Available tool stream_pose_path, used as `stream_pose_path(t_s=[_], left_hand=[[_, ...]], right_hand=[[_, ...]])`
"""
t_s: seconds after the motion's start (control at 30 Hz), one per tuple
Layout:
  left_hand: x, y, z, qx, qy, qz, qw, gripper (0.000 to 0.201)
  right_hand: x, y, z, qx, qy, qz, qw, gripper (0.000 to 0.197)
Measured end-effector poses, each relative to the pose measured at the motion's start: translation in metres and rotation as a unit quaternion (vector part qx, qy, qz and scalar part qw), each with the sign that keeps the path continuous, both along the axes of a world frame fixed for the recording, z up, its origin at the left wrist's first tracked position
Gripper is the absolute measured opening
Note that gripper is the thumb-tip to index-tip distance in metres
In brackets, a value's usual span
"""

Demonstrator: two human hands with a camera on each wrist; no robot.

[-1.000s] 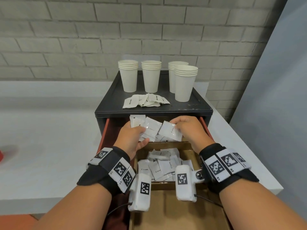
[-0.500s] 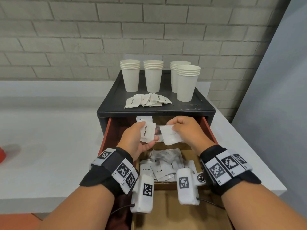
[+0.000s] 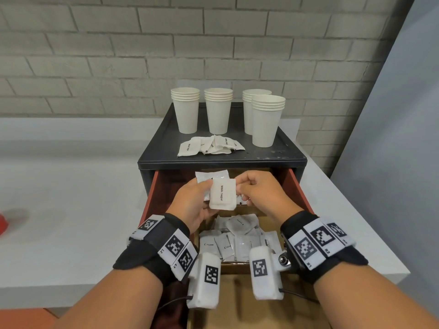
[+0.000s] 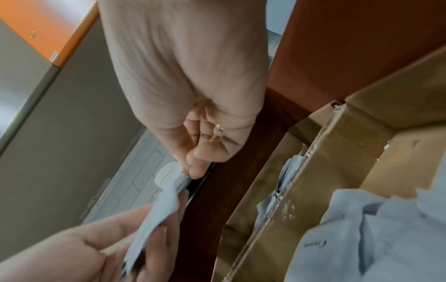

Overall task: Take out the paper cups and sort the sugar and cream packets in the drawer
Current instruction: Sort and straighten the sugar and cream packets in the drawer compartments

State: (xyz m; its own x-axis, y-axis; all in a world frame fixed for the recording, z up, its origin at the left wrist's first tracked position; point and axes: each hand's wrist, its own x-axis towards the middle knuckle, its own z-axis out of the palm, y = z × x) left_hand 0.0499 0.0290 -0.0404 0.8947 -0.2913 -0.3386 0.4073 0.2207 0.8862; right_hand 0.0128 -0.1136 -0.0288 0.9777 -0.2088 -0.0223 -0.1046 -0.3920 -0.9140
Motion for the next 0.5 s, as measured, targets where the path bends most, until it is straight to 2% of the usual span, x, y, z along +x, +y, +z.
stream_pose_path(t_s=[0.1, 0.23, 0.3, 0.4, 0.5], left_hand=[[0.002, 0.001, -0.002, 0.01, -0.01, -0.003, 1.0, 0.02], [0.003, 0.001, -0.007, 0.048, -0.045, 0.008, 0.998, 0.03], [0.004, 0.001, -0.007, 0.05, -0.054, 0.015, 0.997, 0.03], [0.002, 0.002, -0.006, 0.03, -0.066, 0.017, 0.997, 0.025], [0.002, 0.002, -0.004, 0.014, -0.071, 0.035, 0.997, 0.026]], right_hand=[[-0.002, 0.001, 0.002, 0.041, 0.01, -0.004, 0.999, 0.019], [-0.001, 0.01, 0.002, 0.107, 0.049, 0.003, 0.993, 0.013], [0.0, 0.014, 0.0, 0.072, 0.037, 0.03, 0.996, 0.002], [0.001, 0.016, -0.005, 0.023, 0.027, 0.058, 0.998, 0.02], [0.003, 0.016, -0.002, 0.034, 0.027, 0.059, 0.997, 0.024]])
